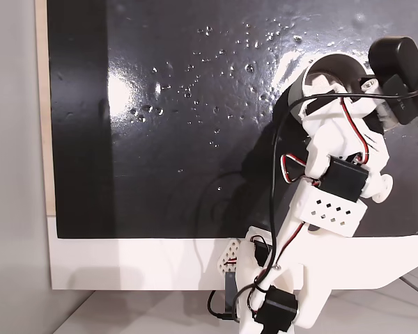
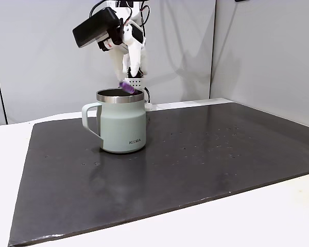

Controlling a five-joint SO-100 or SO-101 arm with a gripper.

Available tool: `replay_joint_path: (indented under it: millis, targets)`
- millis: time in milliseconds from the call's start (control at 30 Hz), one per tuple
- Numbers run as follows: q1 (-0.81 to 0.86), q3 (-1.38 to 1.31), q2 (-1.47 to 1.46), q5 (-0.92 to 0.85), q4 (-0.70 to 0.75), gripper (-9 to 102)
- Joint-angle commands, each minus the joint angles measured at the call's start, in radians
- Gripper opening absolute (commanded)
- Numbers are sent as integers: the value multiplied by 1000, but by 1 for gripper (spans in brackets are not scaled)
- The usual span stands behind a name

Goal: Grasp a pengrip and put it in the cup.

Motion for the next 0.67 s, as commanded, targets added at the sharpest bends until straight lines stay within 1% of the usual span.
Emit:
replay_joint_path:
  millis: [0, 633]
  targets:
    - [-5, -3, 69, -15, -38, 33]
    - [11, 9, 64, -11, -35, 33]
